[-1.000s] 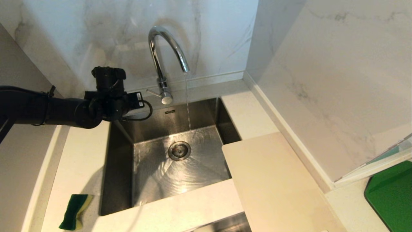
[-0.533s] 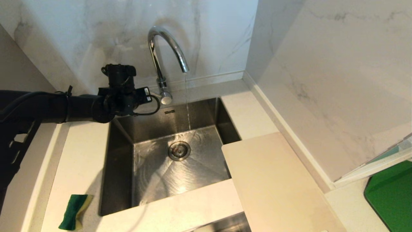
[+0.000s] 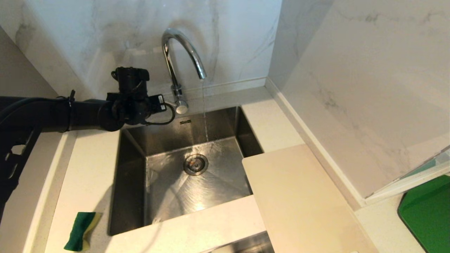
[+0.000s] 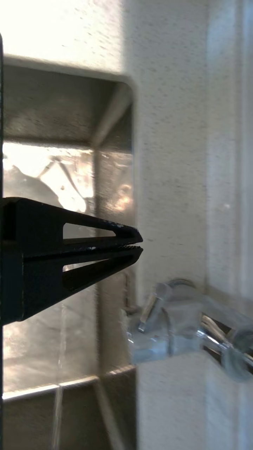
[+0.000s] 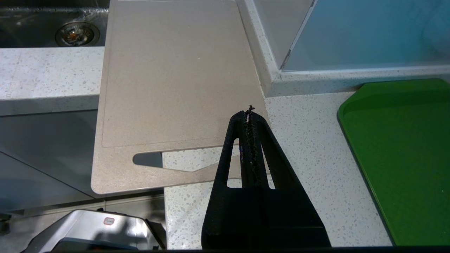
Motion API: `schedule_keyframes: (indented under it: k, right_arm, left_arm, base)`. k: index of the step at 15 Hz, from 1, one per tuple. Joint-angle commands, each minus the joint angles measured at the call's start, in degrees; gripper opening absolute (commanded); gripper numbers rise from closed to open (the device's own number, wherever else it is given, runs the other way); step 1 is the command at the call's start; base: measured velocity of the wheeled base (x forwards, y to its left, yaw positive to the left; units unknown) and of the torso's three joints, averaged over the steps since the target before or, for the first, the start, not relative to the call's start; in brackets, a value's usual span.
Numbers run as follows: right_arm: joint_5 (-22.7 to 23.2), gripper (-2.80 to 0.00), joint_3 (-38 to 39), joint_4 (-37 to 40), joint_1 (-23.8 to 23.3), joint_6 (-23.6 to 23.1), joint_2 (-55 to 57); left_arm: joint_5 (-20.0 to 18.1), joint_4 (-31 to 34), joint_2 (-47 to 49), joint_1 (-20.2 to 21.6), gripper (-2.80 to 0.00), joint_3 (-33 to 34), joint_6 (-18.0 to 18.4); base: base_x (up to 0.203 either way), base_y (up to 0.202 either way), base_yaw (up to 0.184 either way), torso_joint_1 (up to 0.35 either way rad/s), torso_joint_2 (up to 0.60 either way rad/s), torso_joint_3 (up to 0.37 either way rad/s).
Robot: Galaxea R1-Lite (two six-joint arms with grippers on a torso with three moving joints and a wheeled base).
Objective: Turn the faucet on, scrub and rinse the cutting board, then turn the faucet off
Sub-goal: Turn off the tap
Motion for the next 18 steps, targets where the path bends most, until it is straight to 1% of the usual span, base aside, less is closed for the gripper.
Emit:
schedule_keyframes:
  k: [1,3,6,9,15,18]
  right_arm:
    - [0.03,-2.80,0.09,0.02,0.01,-0.07,0.02]
    - [0.02,-2.80,0.09,0.02,0.01,-0.07,0.02]
    - [0.10,-2.80,0.09,0.02,0.01,-0.07,0.02]
    - [0.11,-2.80,0.09,0.02,0.01,-0.24,0.02]
    - [0.05,-2.80,0.09,-0.02,0.01,-0.33,0.02]
    - [0.11,-2.80,0.09,0.01,0.01,-0.33,0.02]
  left_arm:
    - [-0.28,1.75,-1.75,-0.29,-2.80,1.04,-0.31]
    - [-1.85,2.54,-2.23,-0.71,-2.80,1.60,-0.67]
    - [-1.91,2.49,-1.98,-1.97,-2.80,1.42,-0.67]
    - [-1.95,2.28,-0.65,-2.35,-2.80,0.30,-0.67]
    - [-1.77,2.28,1.04,-2.18,-2.80,-2.97,-1.01]
    - [-1.73,2.10,2.10,-1.89,-2.80,-3.12,-1.02]
  base:
    - [0.000,0.000,0.000,0.000,0.00,0.000]
    - [0.000,0.000,0.000,0.000,0.00,0.000]
    - [0.000,0.000,0.000,0.000,0.00,0.000]
    - [0.000,0.000,0.000,0.000,0.00,0.000]
    - [0.000,0.000,0.000,0.000,0.00,0.000]
    - [0.000,0.000,0.000,0.000,0.00,0.000]
